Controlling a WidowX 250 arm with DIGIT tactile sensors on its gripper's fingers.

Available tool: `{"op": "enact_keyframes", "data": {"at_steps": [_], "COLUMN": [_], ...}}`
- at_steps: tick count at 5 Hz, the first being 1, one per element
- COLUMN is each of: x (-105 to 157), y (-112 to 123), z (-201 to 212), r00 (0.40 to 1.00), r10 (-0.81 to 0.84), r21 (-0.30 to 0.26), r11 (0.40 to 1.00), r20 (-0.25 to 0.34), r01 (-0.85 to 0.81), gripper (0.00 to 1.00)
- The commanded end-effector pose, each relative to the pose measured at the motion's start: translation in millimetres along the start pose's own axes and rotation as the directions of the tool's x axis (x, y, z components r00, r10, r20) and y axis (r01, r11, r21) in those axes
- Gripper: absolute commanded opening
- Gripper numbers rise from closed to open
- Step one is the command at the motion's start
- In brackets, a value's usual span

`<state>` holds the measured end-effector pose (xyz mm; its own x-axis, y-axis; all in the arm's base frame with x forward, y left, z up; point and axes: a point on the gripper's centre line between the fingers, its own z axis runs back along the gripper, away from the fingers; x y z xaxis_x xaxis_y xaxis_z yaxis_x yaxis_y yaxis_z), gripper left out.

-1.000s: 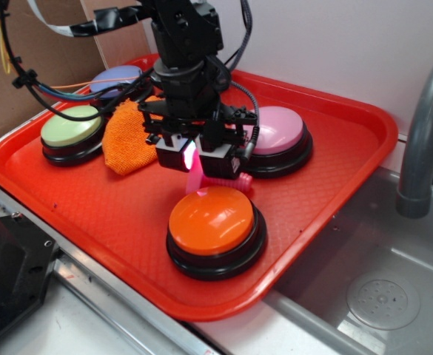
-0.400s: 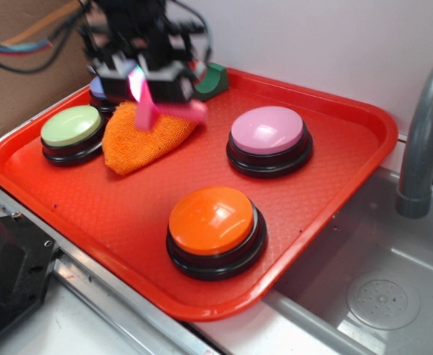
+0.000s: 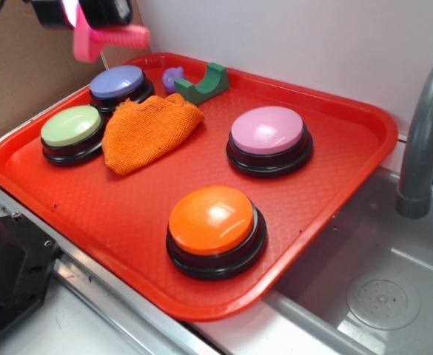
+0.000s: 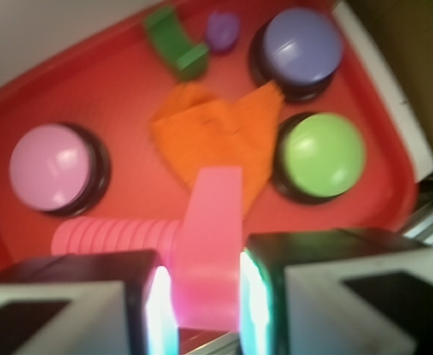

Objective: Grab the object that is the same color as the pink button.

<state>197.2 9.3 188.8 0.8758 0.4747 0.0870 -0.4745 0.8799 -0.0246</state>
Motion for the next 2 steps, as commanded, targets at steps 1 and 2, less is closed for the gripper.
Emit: {"op": "enact_keyframes", "data": {"at_steps": [1,2], "x": [18,15], "y": [38,25], "z": [23,22], "r00": [0.997,1.0], "r10": [0.038,0.018], "r21": [-0.025,-0.005], "r11": [0.999,1.0], "r20": [0.071,-0.001], "r01": [-0.036,-0.018], "gripper": [0.0,1.0]}}
